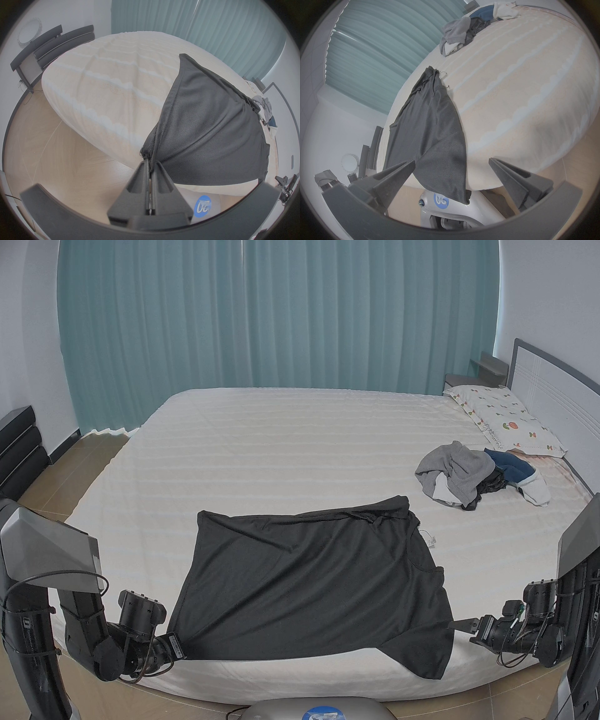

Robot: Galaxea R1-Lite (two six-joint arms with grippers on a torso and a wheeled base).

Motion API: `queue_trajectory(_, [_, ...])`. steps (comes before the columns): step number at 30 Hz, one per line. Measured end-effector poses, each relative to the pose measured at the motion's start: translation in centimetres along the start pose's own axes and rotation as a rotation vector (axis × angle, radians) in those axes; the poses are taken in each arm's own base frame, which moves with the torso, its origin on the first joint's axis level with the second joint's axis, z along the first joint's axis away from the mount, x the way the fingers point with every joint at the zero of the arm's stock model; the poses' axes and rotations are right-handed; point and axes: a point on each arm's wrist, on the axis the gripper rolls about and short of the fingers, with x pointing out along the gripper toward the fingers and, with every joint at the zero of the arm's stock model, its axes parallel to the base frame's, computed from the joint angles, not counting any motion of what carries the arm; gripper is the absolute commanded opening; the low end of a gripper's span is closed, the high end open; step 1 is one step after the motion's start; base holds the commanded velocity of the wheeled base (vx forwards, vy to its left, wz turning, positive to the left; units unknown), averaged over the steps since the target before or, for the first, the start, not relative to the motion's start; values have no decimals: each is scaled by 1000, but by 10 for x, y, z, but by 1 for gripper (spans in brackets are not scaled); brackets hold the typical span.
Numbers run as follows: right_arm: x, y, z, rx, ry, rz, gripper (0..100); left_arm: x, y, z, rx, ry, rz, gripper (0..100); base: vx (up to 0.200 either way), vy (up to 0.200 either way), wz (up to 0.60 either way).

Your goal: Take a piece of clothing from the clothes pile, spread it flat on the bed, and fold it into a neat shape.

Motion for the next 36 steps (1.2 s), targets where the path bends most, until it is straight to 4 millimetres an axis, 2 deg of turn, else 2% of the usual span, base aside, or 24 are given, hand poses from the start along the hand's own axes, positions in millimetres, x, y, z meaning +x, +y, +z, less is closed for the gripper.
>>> queue_trajectory(9, [25, 8, 1, -45, -38, -39, 100, -1, 0, 0, -5, -1, -6, 0, 0, 0, 0])
queue_trajectory(10, [26, 9, 0, -48, -38, -38, 0, -1, 0, 1, -6, -1, -8, 0, 0, 0, 0])
queue_trajectory(17, [33, 9, 1, -50, -50, -46, 0, 0, -2, 3, -15, -7, -18, 0, 0, 0, 0])
queue_trajectory(22, [32, 8, 5, 15, -69, -44, 0, 1, -4, 7, -40, -27, -33, 0, 0, 0, 0])
queue_trajectory(36, [34, 23, 35, 64, -201, 44, 0, 8, -13, 37, -252, -167, -126, 0, 0, 0, 0])
